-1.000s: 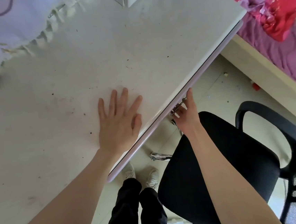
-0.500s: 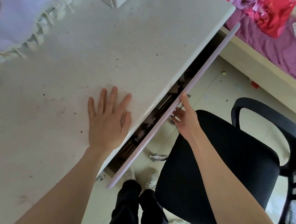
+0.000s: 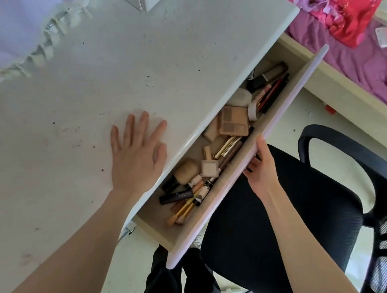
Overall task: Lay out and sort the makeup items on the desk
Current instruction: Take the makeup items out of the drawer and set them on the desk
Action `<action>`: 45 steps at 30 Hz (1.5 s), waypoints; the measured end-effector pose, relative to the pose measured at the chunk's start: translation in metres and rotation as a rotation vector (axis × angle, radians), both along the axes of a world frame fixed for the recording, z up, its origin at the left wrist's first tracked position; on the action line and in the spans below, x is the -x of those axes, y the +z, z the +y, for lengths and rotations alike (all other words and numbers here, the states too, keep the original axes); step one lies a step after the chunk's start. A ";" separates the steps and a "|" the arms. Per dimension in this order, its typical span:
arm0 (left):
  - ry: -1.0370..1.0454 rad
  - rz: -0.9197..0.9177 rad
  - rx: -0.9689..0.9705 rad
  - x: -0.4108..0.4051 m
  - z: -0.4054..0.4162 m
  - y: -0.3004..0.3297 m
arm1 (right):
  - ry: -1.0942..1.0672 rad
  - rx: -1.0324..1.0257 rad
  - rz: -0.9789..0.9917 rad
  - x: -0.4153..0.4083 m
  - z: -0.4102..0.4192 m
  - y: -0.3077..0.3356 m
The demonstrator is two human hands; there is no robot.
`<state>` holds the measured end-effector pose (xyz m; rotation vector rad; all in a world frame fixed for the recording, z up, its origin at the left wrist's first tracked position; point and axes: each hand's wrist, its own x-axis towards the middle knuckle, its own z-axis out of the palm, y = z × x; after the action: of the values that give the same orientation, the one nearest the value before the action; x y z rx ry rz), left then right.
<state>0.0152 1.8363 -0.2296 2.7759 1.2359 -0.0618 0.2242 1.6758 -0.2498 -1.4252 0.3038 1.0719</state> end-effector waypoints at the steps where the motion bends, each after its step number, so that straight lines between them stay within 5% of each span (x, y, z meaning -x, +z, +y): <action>1: 0.000 0.000 0.000 0.000 0.000 0.000 | -0.005 0.004 -0.006 0.001 0.000 0.000; 11: -0.001 -0.011 0.009 0.000 0.001 0.002 | -0.028 0.112 -0.087 0.000 -0.013 -0.011; 45: 0.003 -0.094 0.005 0.001 -0.002 -0.004 | -0.098 -0.050 0.194 -0.008 -0.039 -0.035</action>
<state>0.0142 1.8345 -0.2334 2.7384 1.2157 0.0647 0.2324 1.6363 -0.2850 -1.2510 0.4786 1.1312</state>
